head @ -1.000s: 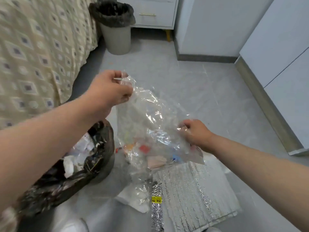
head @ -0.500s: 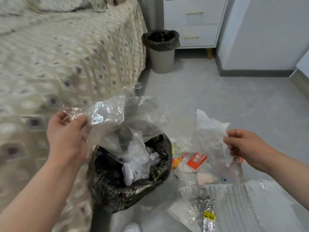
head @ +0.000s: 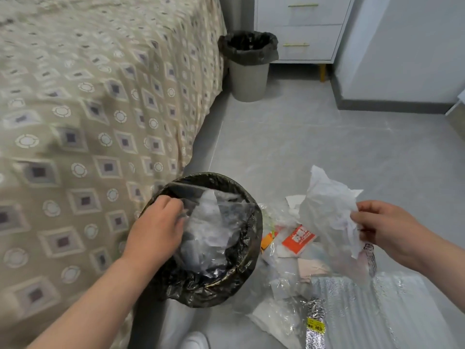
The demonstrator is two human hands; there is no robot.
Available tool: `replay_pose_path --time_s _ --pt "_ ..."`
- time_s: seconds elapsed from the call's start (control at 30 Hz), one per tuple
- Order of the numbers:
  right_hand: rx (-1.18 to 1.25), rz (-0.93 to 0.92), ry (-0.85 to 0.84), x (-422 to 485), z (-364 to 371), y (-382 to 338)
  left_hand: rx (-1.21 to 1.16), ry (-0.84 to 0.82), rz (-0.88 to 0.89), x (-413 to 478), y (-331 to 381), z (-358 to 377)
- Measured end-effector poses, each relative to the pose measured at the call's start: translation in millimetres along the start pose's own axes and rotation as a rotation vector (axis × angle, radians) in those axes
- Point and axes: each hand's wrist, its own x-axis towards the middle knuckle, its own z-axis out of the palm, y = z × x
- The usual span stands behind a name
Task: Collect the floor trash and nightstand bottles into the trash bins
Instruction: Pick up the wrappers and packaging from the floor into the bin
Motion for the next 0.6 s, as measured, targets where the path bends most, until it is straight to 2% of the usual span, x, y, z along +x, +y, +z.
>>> replay_pose_path --time_s 0.07,0.17,0.2,0.27,0.33,0.37,0.47,0.6 --pt "0.001 0.003 0.001 1 -3 1 0.116 -0.008 0.120 0 4 4" --pt "-0.008 0.007 0.005 2 -8 3 0.048 0.167 0.274 2 21 -5" --pt "-0.011 0.008 0.007 2 -9 3 0.030 0.123 0.341 2 27 -9" --pt "-0.013 0.011 0.010 2 -11 4 0.097 -0.137 0.437 10 30 -13" --pt "-0.019 0.016 0.017 2 -11 5 0.273 -0.384 0.423 30 28 -7" --pt "-0.020 0.018 0.019 2 -10 5 0.341 -0.447 0.401 42 25 -1" --pt "-0.018 0.019 0.017 2 -10 7 0.329 -0.512 0.352 69 23 19" --pt "-0.015 0.013 0.005 3 -10 6 0.399 -0.502 0.436 74 31 56"
